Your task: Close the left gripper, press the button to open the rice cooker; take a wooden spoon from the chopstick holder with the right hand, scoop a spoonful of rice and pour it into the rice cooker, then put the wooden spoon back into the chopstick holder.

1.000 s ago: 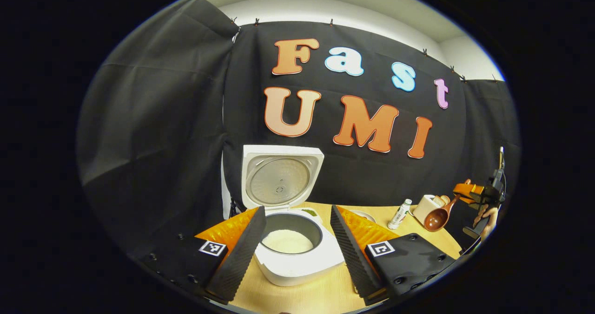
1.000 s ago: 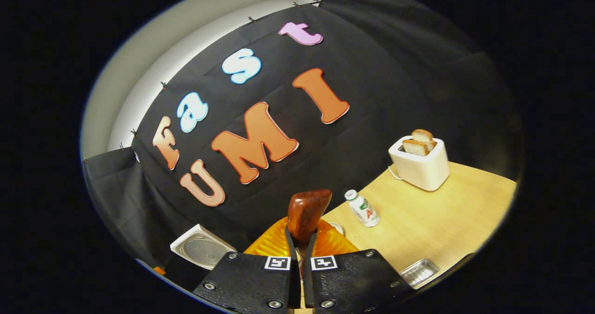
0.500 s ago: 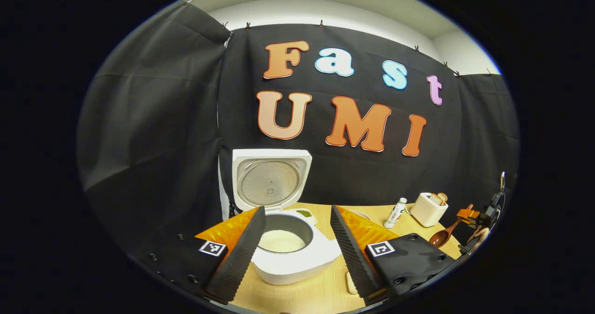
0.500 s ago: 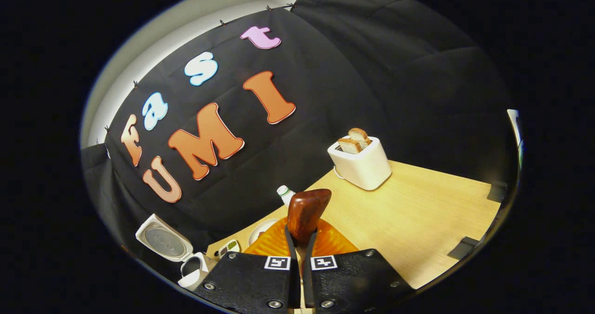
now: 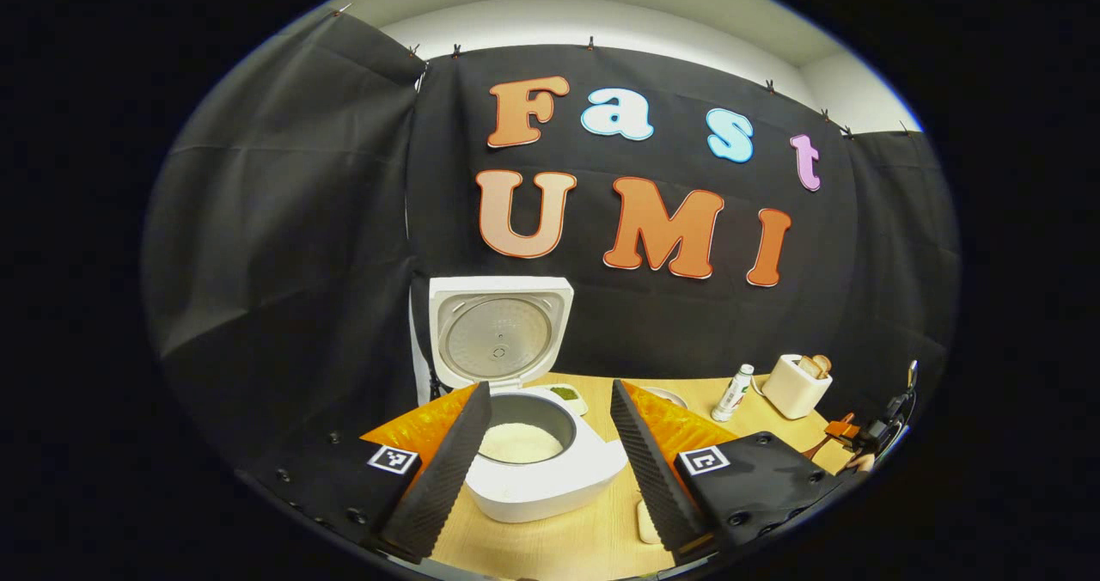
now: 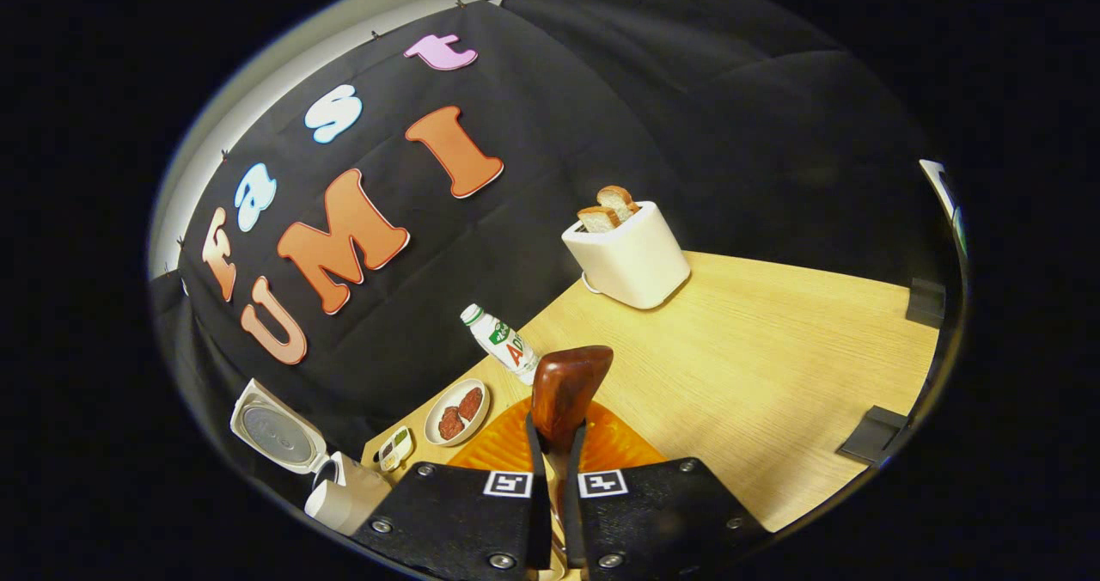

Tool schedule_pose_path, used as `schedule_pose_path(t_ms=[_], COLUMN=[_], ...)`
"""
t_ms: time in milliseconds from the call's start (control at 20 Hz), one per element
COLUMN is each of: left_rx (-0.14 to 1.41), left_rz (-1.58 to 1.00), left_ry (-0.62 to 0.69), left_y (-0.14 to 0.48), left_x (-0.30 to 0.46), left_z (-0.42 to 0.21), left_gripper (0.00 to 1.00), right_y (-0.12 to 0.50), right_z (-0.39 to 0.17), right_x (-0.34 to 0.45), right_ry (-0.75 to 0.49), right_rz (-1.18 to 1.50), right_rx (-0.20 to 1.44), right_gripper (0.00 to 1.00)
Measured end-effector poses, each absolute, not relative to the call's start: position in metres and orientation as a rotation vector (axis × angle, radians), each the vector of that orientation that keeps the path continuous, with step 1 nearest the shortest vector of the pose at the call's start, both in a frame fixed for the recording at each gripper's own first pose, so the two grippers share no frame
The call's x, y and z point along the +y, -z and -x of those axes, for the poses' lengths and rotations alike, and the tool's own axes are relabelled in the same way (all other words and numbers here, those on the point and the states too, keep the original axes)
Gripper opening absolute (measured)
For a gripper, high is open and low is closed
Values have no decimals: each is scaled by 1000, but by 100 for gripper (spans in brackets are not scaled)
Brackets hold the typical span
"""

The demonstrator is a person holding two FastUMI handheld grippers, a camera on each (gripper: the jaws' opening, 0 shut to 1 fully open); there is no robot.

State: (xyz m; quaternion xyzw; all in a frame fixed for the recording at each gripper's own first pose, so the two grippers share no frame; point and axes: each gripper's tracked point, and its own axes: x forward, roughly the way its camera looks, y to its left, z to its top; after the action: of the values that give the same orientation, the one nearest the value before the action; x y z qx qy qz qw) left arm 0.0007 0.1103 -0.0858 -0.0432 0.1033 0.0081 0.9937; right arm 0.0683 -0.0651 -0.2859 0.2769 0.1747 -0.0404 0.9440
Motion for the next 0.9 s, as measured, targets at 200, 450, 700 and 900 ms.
schedule_pose_path(t_ms=[200, 450, 700, 900], left_rx=[208, 212, 211, 205], left_rz=[77, 81, 84, 98], left_ry=[-14, -1, -8, -11], left_y=[84, 86, 86, 84], left_x=[105, 95, 95, 97], left_z=[-1, 1, 4, 6], left_gripper=[95, 94, 95, 96], right_y=[296, 301, 314, 311], right_z=[-72, -69, -60, -55], right_x=[-66, -67, -59, -57], right_ry=[80, 89, 74, 67], right_rz=[-561, -557, -484, -393], right_rx=[342, 345, 420, 453], right_gripper=[8, 14, 31, 72])
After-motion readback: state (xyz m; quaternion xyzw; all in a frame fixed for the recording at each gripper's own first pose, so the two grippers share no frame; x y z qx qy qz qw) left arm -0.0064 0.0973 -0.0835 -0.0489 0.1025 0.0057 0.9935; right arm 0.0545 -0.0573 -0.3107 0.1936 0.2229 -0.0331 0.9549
